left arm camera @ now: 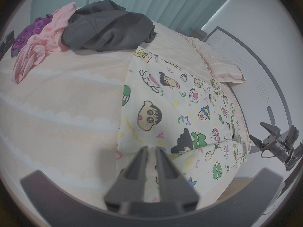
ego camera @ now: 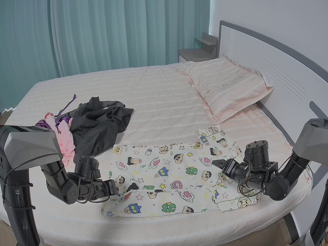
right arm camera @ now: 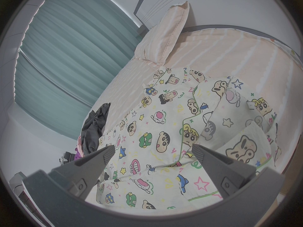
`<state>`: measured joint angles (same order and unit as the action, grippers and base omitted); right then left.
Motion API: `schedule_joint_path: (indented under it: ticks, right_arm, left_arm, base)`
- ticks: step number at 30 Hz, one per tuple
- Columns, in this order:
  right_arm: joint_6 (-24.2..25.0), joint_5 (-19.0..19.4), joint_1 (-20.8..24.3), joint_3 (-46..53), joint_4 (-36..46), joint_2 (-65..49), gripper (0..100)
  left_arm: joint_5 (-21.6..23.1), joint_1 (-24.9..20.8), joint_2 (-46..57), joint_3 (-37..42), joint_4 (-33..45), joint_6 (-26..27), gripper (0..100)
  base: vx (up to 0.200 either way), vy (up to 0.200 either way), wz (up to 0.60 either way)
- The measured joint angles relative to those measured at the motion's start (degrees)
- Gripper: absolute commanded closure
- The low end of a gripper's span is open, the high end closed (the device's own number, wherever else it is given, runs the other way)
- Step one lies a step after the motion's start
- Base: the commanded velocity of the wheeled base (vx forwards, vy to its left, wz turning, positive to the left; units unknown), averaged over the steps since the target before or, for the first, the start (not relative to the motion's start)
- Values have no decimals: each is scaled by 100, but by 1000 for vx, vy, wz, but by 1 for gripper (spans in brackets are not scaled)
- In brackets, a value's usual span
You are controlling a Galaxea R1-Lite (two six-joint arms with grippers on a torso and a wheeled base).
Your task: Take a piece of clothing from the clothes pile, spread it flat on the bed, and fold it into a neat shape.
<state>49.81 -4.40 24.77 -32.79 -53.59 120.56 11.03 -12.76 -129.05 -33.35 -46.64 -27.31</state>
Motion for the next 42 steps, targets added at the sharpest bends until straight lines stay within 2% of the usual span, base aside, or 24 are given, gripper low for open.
schedule_joint_path:
  ticks: [4,8,14,15,19,23,27,32,42]
  right_arm:
    - [-40,-2,-121,2,6,-56,0]
    - [-307,46,-378,11,93,-179,0]
    - [-1349,216,-896,105,452,-290,0]
    - [-1675,332,-1102,149,591,-308,0]
    - [-2477,766,-1602,272,862,-334,0]
    - [-3444,1432,-2210,422,1007,-332,0]
    - [-4057,2030,-2711,525,1070,-271,0]
    - [-4467,2681,-3026,562,1073,-22,0]
    - [-4713,3385,-3111,229,1033,575,0]
  left_arm:
    - [-6,72,-17,72,-5,7,100]
    - [-33,127,-22,135,-7,21,100]
    - [-67,188,-11,172,-10,10,100]
    - [-77,202,-4,172,-11,-1,100]
    - [-96,238,11,188,-21,-30,100]
    - [-129,271,28,229,-29,-50,100]
    - [-167,306,49,273,-33,-63,100]
    - [-182,327,74,301,-40,-69,100]
    - [-182,327,91,266,-44,-69,100]
  base:
    - [0,0,0]
    - [0,0,0]
    - [0,0,0]
    - [0,0,0]
    - [0,0,0]
    - [0,0,0]
    - [0,0,0]
    - [0,0,0]
    - [0,0,0]
